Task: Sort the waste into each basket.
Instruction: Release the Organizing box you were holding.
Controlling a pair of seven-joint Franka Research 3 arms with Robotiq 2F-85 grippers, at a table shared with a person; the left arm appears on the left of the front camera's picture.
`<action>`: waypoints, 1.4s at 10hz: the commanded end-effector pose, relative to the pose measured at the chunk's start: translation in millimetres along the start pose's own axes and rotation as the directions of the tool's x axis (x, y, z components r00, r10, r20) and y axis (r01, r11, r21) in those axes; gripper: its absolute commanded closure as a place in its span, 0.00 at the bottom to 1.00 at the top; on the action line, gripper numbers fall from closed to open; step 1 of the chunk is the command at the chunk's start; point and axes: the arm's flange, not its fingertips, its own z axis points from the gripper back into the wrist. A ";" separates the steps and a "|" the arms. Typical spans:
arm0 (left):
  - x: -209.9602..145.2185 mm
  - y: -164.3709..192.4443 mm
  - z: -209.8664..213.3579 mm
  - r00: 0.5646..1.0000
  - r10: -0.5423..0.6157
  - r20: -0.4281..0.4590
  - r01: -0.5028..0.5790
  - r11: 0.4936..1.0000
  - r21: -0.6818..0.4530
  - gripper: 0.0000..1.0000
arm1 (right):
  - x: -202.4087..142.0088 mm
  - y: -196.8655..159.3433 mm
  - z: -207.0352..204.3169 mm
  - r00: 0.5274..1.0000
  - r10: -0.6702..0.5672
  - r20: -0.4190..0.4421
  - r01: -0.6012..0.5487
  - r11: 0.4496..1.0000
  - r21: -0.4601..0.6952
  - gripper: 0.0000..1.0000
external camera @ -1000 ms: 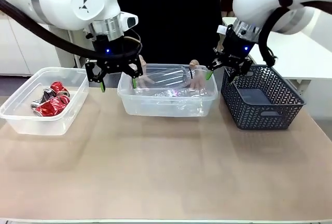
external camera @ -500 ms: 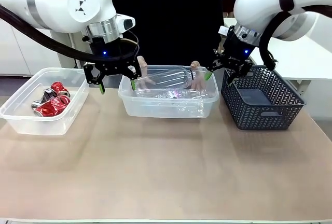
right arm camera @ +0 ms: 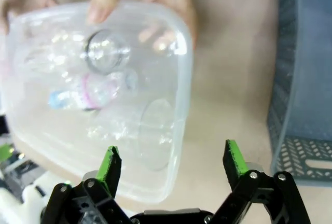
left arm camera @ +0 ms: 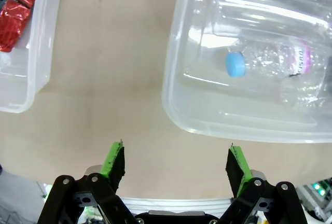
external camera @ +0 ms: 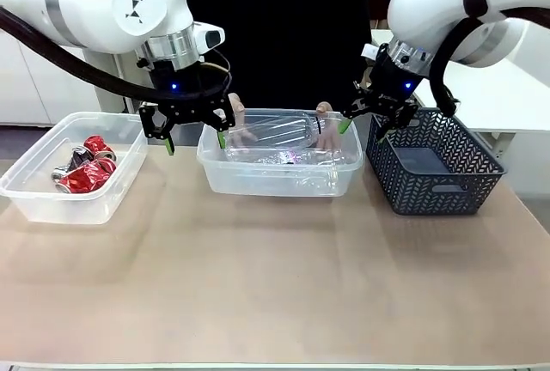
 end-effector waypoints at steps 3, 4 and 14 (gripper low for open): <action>-66.7 36.9 66.4 0.993 -0.058 -0.105 0.055 0.998 -0.032 0.00 | -143.7 -40.1 130.8 0.992 -0.098 0.078 0.074 0.962 0.263 0.00; -95.9 47.8 77.1 0.994 -0.076 -0.075 0.073 0.997 -0.034 0.00 | -180.4 -40.6 140.4 0.986 -0.082 0.147 0.051 0.978 0.201 0.00; -141.2 165.3 120.1 0.991 -0.025 -0.133 -0.069 0.751 -0.656 0.00 | -234.3 -140.9 189.2 0.931 -0.365 -0.010 0.149 0.353 0.924 0.00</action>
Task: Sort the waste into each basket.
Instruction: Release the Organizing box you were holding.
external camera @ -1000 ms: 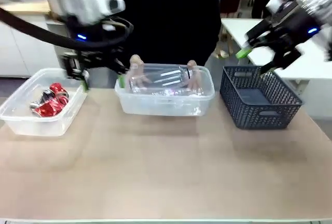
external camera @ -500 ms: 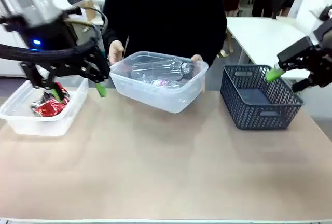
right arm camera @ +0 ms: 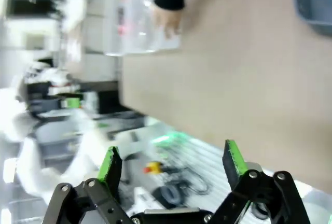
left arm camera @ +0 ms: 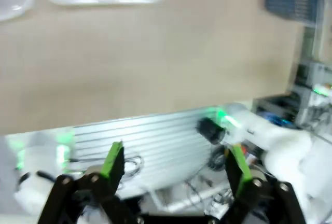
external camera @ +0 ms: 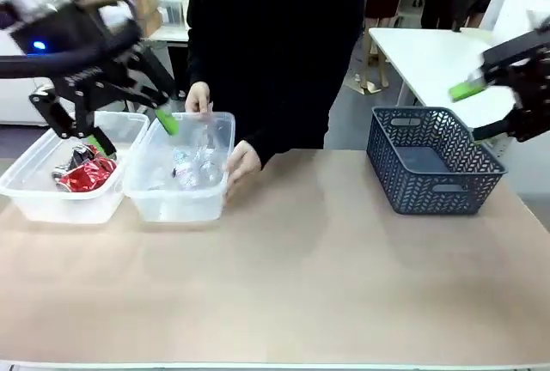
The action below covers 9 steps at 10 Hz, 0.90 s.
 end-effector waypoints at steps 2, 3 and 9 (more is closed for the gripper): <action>-28.0 136.8 41.2 0.976 0.212 0.039 -0.117 0.674 -0.729 0.00 | -5.6 -65.3 88.1 0.854 -0.514 0.078 0.334 0.658 0.675 0.00; -28.9 156.5 36.3 0.963 0.262 0.065 -0.106 0.589 -0.801 0.00 | 0.5 -72.5 87.1 0.832 -0.546 0.094 0.350 0.650 0.674 0.00; -31.4 137.8 50.5 0.990 0.133 0.037 -0.099 0.867 -0.488 0.00 | -15.8 -75.5 104.2 0.956 -0.286 0.064 0.237 0.882 0.408 0.00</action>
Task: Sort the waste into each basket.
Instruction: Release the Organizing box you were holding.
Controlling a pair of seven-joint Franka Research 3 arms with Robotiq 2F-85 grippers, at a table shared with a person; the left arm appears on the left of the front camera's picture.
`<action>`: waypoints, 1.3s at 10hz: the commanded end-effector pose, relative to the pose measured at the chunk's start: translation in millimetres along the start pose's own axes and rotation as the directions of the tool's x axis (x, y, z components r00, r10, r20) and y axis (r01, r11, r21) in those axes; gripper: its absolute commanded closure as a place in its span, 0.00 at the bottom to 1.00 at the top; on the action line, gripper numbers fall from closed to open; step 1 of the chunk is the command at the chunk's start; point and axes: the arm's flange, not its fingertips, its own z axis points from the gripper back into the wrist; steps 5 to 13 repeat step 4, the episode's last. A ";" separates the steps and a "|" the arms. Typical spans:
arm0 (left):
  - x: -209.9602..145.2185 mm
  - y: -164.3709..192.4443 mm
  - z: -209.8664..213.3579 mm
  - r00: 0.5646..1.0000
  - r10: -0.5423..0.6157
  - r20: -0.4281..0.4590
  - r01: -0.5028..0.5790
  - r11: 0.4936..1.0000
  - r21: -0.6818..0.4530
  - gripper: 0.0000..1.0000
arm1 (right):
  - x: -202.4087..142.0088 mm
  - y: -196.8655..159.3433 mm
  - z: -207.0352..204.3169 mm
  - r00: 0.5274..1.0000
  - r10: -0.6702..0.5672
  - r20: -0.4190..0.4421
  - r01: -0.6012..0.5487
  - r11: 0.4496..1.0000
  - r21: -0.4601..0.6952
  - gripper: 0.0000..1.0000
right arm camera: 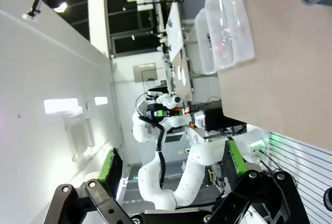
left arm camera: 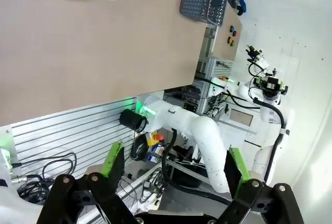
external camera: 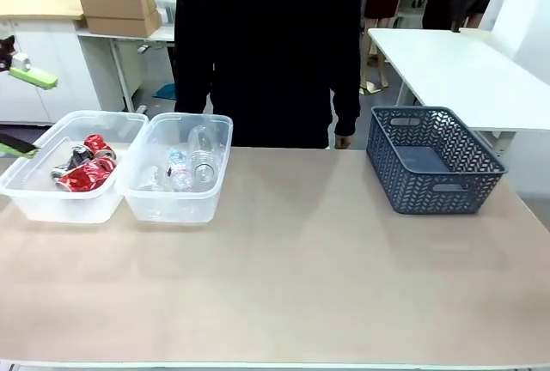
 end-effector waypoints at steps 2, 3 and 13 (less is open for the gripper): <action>-0.4 2.7 7.9 1.000 -0.029 0.005 0.029 0.999 -0.014 0.00 | 0.7 -2.4 6.4 0.999 0.035 0.003 -0.035 0.999 -0.014 0.00; -0.4 2.7 7.9 1.000 -0.029 0.005 0.029 0.999 -0.014 0.00 | 0.7 -2.4 6.4 0.999 0.035 0.003 -0.035 0.999 -0.014 0.00; -0.4 2.7 7.9 1.000 -0.029 0.005 0.029 0.999 -0.014 0.00 | 0.7 -2.4 6.4 0.999 0.035 0.003 -0.035 0.999 -0.014 0.00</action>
